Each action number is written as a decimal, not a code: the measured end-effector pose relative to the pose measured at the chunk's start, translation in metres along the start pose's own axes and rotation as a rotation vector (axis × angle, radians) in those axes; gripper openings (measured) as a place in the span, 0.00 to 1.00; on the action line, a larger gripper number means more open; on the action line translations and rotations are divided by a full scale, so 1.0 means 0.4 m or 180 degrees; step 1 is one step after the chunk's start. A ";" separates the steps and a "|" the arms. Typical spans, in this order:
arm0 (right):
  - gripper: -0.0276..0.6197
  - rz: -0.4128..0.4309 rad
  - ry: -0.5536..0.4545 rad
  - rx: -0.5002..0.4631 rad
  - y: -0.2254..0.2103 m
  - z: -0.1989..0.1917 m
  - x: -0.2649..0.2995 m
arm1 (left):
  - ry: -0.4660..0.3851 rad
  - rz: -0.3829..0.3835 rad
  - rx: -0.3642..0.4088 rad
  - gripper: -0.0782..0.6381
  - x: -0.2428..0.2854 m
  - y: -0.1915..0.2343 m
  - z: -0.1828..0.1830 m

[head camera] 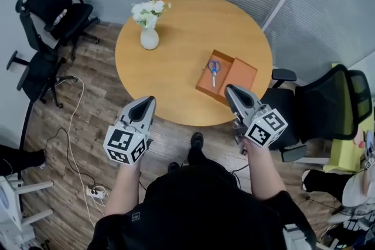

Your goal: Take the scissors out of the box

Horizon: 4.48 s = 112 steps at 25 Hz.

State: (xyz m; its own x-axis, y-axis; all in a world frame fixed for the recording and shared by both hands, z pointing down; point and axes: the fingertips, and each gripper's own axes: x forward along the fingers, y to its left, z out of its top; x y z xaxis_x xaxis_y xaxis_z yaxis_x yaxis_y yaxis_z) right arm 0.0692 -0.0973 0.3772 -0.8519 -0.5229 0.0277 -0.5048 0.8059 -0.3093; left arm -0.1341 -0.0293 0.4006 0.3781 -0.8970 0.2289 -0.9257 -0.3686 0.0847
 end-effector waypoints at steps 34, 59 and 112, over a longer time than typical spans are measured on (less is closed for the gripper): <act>0.10 -0.0280 0.0050 -0.0018 -0.455 0.104 0.189 | 0.0071 -0.0241 0.0286 0.13 0.515 0.077 0.174; 0.10 -0.1300 0.0822 0.0000 -0.465 -0.070 0.364 | 0.0183 -0.1058 0.0268 0.13 0.609 0.298 0.094; 0.23 -0.2307 0.3120 0.0846 -0.808 -0.604 0.425 | 0.0276 -0.0676 -0.0481 0.13 0.638 0.430 -0.062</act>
State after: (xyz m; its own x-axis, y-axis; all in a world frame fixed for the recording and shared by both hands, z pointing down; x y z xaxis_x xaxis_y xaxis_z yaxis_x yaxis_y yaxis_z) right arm 0.0540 -0.3796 0.7114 -0.1922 -0.3039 0.9331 -0.9547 0.2781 -0.1061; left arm -0.1971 -0.3155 0.4977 0.5677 -0.7769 0.2724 -0.8190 -0.4997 0.2820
